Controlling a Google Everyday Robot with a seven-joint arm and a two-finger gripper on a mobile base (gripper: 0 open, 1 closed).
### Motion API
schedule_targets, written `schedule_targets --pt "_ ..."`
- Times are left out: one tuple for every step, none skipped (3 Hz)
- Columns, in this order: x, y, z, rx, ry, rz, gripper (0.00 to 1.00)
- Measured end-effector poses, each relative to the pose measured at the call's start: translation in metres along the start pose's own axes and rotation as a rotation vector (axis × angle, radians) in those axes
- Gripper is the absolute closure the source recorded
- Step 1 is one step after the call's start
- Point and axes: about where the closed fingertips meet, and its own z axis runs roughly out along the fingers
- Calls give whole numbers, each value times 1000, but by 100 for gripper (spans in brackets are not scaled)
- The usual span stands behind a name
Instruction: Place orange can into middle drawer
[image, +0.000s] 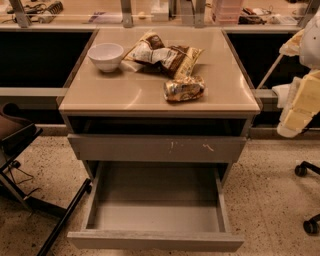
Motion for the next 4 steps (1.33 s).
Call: schedule_targets --pt "26 -50 2 33 0 114 0" --pt "63 -101 14 41 16 258 0" --pt "67 -123 1 99 -4 273 0" --pt "66 -124 3 103 -7 273 0"
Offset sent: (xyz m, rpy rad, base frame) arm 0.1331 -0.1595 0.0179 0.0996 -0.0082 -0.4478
